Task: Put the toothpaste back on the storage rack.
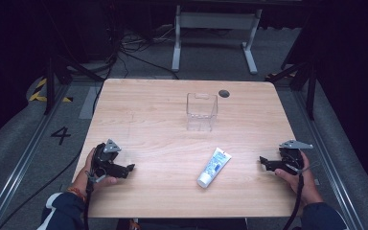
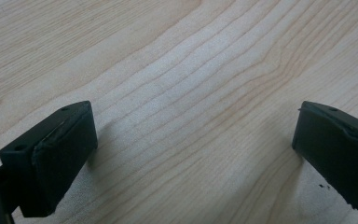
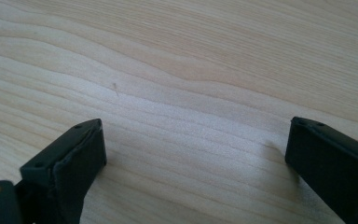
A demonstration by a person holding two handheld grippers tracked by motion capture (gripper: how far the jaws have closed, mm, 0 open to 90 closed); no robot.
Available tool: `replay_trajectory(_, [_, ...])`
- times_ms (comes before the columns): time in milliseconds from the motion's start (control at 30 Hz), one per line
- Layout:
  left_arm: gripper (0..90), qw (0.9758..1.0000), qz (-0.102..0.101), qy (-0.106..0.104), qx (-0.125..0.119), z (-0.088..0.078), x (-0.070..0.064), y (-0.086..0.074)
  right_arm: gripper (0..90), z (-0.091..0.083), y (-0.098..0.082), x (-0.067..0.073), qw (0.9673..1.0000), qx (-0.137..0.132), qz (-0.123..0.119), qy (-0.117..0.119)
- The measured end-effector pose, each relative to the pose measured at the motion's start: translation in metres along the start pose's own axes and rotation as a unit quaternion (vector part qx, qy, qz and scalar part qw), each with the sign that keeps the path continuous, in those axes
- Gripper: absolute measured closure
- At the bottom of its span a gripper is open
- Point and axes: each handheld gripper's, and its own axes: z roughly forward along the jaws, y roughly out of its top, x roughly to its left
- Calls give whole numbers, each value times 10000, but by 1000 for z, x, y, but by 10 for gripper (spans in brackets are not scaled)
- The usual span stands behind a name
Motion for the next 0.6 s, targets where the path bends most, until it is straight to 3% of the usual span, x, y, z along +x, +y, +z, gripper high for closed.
replay_trajectory(233, [43,9997,-59,80,224,-4,-6,5,53,-1,-1,0,10000,0,22,-21])
replay_trajectory(333, [200,9997,73,54,239,-6,-14,10,53,-1,-1,0,10000,-4,18,-8])
replay_trajectory(367, [208,9992,217,27,332,-7,-17,13,53,-1,-1,0,10000,-4,21,-9])
replay_trajectory(400, [162,9993,181,29,316,-6,-21,14,53,-2,-1,0,10000,-4,21,-7])
replay_trajectory(467, [193,9990,341,-105,262,-7,-30,20,53,-1,-1,0,10000,-4,20,-6])
replay_trajectory(600, [167,9985,377,-348,181,-7,-39,29,53,-1,-1,0,10000,-5,17,-2])
